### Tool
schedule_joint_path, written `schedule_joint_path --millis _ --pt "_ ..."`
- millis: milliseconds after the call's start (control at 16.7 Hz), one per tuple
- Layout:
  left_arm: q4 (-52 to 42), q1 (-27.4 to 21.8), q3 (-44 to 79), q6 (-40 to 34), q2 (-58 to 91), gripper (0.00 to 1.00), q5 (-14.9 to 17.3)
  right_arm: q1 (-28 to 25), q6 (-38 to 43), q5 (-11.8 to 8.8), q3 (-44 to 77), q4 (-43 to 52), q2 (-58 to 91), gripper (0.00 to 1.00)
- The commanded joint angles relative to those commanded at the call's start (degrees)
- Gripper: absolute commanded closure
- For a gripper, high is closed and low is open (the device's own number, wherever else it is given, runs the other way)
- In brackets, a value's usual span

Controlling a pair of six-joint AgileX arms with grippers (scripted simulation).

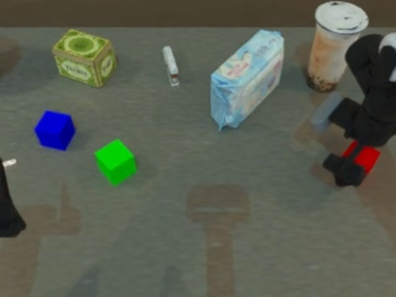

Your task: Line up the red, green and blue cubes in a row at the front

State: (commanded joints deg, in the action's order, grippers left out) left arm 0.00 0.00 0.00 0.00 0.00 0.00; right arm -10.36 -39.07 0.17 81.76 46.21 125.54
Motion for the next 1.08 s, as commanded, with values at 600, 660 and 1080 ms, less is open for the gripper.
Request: schedule_joint_path --millis 600,660,1080 --pt "0.0 0.0 0.0 0.0 0.0 0.0 0.0 0.0 0.0 0.0 0.0 0.0 0.0 0.68" --pt "0.0 0.0 0.0 0.0 0.0 0.0 0.0 0.0 0.0 0.0 0.0 0.0 0.0 0.75" --pt "0.0 0.0 0.0 0.0 0.0 0.0 0.0 0.0 0.0 0.0 0.0 0.0 0.0 1.0"
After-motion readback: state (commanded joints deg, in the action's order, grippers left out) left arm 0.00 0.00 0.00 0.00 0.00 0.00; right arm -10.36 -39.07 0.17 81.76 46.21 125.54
